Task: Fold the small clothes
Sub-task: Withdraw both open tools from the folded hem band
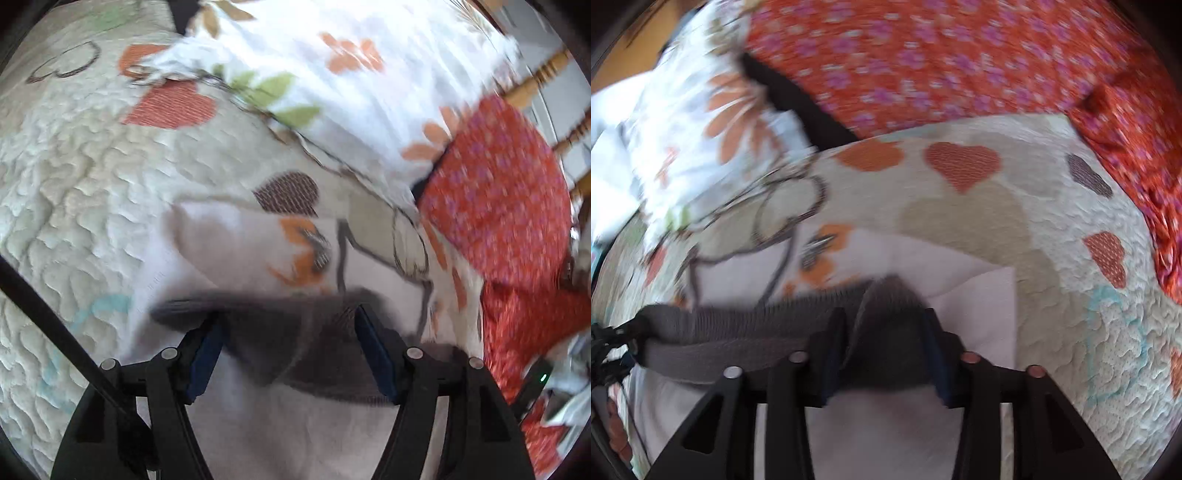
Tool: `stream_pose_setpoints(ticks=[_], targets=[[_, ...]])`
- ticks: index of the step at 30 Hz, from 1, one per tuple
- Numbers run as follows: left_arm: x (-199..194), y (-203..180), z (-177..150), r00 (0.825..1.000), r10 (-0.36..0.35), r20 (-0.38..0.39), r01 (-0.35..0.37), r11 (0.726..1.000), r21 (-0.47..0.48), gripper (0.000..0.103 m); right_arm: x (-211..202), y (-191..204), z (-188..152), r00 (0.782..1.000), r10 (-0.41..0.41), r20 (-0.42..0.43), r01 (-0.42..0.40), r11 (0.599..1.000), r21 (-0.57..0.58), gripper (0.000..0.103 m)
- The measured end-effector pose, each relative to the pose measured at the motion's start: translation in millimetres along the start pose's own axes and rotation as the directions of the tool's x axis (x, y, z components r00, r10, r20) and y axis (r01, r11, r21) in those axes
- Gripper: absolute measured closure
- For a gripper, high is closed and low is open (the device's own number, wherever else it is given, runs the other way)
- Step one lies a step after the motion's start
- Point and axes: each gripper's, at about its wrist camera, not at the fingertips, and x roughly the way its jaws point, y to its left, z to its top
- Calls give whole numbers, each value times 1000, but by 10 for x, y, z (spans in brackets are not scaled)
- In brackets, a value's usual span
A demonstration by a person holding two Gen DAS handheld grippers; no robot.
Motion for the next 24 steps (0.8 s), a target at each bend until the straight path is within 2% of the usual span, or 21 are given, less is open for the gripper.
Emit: stream_pose_setpoints(ticks=[3, 7, 10, 13, 17, 20, 24], targets=[[-77, -19, 21, 1000, 20, 14, -21, 1000, 7, 34, 43, -127, 38, 1000, -1, -16, 2, 998, 56, 52], [-270, -87, 15, 997, 35, 62, -37, 999, 30, 33, -102, -92, 63, 1000, -22, 18, 21, 999, 47, 51], [-427, -144, -34, 995, 34, 94, -39, 998, 51, 33, -233, -5, 40, 1000, -11, 29, 9, 999, 54, 42], [-596, -269, -118, 988, 60, 144, -81, 987, 142, 32, -310, 100, -16, 1000, -2, 22, 1, 1000, 26, 42], [-809, -369, -312, 970, 114, 213, -170, 949, 267, 29, -506, 175, -138, 998, -39, 43, 41, 998, -47, 42], [-964, -304, -499, 968, 134, 213, -195, 934, 299, 28, -651, 180, -242, 998, -42, 45, 45, 996, -73, 40], [-1098, -168, -708, 981, 104, 163, -145, 953, 265, 25, -768, 226, -434, 1000, -18, -6, 17, 996, -83, 40]])
